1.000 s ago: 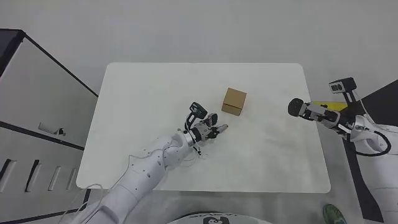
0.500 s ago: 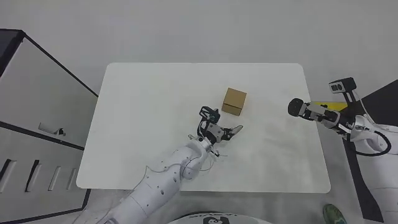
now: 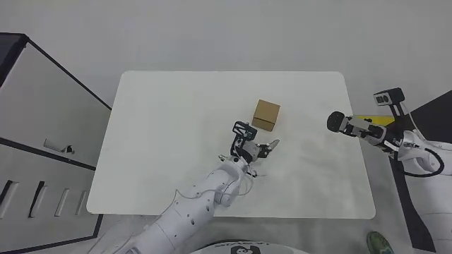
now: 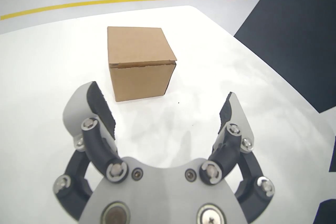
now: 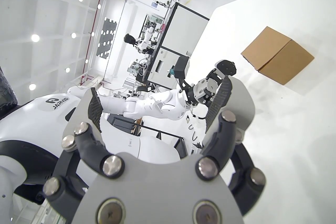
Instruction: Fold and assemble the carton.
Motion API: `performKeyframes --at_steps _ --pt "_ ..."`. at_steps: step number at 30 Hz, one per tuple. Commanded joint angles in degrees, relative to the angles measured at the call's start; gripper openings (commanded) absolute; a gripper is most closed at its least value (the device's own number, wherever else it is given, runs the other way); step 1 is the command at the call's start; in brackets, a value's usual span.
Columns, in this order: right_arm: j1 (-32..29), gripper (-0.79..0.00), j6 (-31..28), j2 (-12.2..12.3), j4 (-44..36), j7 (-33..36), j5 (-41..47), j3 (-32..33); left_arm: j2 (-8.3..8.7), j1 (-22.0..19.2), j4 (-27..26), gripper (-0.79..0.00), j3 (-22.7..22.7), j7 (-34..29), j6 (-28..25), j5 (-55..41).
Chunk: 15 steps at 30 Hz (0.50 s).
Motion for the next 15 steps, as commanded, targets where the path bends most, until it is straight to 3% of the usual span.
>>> performKeyframes --at_steps 1,11,15 --pt "0.0 0.0 0.0 0.0 0.0 0.0 0.0 0.0 -0.84 -0.56 1.23 0.0 0.92 0.56 3.62 0.36" --pt "0.0 0.0 0.0 0.0 0.0 0.0 0.0 0.0 -4.79 -4.05 6.09 0.0 3.99 1.11 9.91 -2.19" --pt "0.0 0.0 0.0 0.0 0.0 0.0 0.0 0.0 -4.94 -4.21 6.6 0.0 3.95 1.4 10.03 -2.29"
